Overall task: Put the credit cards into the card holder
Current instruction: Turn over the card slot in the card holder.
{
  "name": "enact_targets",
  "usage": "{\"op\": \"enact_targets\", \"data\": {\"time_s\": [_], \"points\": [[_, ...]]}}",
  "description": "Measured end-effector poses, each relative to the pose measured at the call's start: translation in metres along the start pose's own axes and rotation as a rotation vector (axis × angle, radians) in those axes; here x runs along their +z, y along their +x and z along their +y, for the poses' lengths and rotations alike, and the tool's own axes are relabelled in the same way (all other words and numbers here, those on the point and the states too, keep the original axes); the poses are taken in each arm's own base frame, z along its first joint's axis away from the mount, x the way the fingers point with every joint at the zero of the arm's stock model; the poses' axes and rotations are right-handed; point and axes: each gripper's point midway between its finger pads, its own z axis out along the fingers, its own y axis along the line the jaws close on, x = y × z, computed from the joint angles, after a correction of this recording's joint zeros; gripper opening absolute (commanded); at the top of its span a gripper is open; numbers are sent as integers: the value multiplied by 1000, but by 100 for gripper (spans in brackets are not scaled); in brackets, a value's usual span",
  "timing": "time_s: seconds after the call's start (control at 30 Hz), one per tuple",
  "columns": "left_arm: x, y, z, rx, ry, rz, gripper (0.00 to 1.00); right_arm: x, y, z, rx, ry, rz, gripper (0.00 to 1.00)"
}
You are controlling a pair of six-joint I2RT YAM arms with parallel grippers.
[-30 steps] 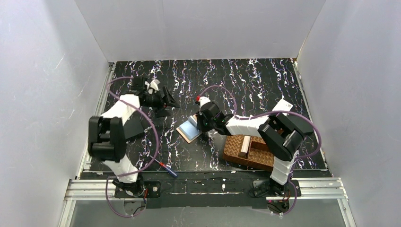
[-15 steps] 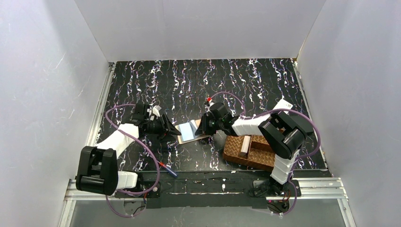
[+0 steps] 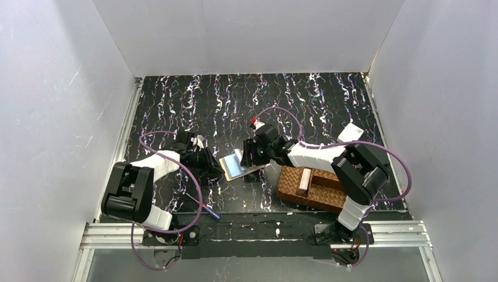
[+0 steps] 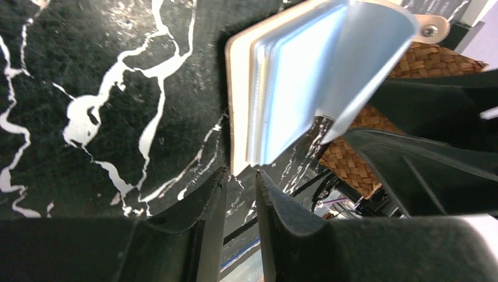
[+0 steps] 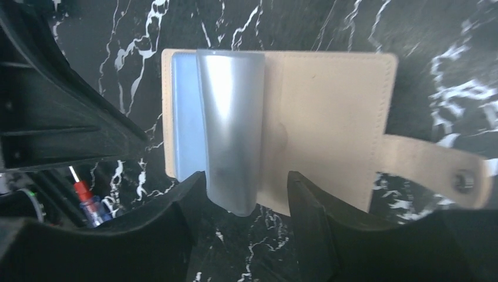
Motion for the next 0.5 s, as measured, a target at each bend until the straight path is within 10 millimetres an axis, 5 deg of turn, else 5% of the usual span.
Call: {"op": "enact_targets", "data": {"time_s": [0.23, 0.5], "points": [[12, 3, 11, -13, -33, 35, 20, -13, -26, 4, -187, 122, -21, 82], [16, 4, 10, -11, -21, 52, 17, -22, -36, 101, -403, -13, -84, 54]]}}
